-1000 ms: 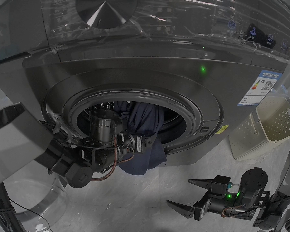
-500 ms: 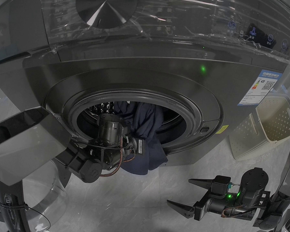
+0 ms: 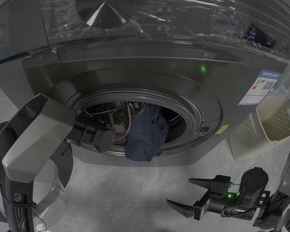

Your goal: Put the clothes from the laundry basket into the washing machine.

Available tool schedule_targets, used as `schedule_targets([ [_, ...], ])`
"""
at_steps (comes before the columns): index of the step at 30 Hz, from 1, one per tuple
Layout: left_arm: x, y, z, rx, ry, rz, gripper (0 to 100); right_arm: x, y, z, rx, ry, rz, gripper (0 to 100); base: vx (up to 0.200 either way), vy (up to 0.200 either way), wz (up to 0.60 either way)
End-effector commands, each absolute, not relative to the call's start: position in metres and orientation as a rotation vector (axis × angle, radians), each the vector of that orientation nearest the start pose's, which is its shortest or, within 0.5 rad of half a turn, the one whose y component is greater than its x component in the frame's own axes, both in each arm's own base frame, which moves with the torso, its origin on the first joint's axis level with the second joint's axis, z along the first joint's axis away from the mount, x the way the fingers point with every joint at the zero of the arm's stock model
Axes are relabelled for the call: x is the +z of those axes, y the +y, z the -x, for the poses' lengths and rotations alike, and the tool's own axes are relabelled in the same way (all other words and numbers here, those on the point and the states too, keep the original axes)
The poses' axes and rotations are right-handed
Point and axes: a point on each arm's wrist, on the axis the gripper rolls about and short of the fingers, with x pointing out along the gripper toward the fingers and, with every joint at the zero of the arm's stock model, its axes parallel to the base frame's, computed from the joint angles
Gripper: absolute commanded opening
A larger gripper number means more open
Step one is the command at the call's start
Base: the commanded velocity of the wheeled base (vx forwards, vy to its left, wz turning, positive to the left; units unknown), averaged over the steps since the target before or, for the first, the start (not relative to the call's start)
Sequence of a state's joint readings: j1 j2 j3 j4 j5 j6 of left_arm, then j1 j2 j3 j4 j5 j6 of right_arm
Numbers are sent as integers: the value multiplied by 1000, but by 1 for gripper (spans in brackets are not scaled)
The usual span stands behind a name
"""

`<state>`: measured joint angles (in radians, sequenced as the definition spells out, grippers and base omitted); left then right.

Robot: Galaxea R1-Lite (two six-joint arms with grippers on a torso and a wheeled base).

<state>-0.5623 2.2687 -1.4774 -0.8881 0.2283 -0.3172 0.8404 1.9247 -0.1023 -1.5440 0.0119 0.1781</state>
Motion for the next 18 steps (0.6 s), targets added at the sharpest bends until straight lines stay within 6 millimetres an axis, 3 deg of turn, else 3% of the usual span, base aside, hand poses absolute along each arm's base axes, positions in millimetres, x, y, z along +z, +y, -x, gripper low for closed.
schedule_targets([
  [1,155,-248,-412,-317,-39,363,0,65,173,-155,819,336,-52,100,0,0,0],
  [2,156,-247,-410,-318,-35,367,100,65,173,-155,818,337,-53,100,0,0,0],
  [7,165,-239,-386,-332,8,358,100,65,173,-155,822,338,-50,100,0,0,0],
  [9,164,-232,-368,-334,69,323,100,65,173,-155,820,338,-50,100,0,0,0],
  [13,154,-224,-335,-367,232,239,100,63,174,-155,822,344,-49,100,0,0,0],
  [18,135,-228,-322,-419,330,198,100,64,174,-154,822,344,-49,100,0,0,0],
])
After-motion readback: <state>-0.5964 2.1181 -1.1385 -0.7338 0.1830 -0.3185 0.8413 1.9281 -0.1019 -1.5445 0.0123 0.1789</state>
